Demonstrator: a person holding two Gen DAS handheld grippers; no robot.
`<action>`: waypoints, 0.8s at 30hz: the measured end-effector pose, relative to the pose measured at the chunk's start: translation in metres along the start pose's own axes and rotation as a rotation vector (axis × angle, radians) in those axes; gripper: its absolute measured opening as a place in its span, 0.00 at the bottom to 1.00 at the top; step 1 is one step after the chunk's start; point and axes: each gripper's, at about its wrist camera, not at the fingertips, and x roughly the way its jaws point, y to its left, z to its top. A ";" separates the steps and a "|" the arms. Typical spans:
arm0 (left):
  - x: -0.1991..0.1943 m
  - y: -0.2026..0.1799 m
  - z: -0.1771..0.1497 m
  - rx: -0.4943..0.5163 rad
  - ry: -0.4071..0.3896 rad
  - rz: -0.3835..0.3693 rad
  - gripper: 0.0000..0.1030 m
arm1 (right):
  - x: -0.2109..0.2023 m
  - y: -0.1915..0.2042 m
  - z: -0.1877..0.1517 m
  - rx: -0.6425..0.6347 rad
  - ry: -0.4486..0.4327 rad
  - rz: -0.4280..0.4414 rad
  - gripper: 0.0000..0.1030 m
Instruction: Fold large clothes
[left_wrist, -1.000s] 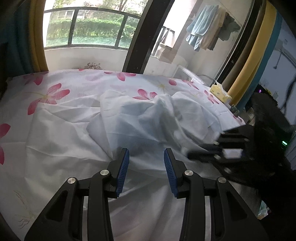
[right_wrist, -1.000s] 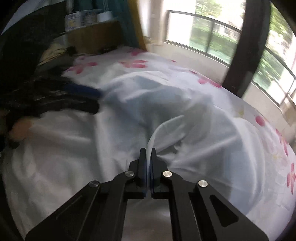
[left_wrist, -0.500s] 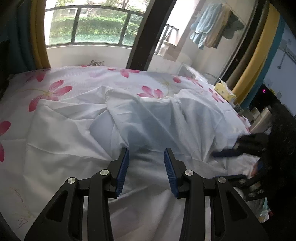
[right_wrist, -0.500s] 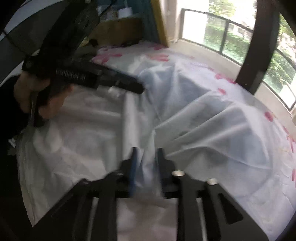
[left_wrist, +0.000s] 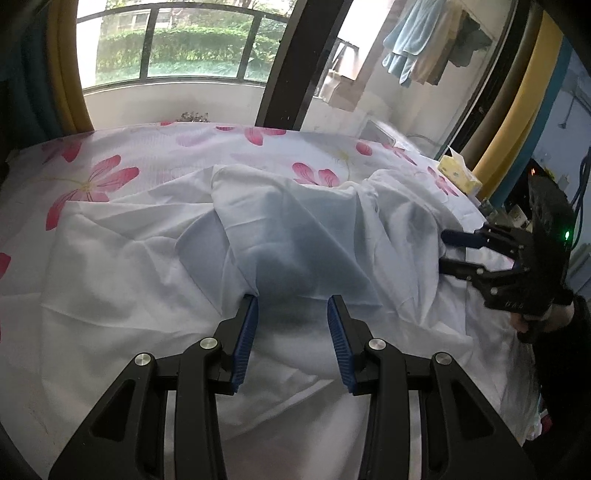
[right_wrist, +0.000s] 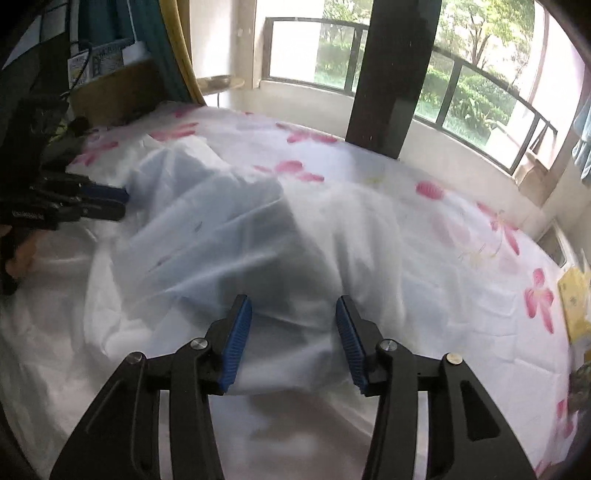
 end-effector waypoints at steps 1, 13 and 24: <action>-0.001 0.000 0.001 -0.002 -0.004 -0.001 0.40 | 0.002 0.001 0.001 -0.003 0.000 -0.003 0.46; -0.016 -0.015 -0.004 0.006 -0.018 0.016 0.41 | -0.010 0.005 -0.005 0.016 0.007 -0.012 0.48; -0.042 -0.032 -0.022 0.001 -0.048 0.012 0.41 | -0.048 0.015 -0.021 0.029 -0.011 -0.037 0.48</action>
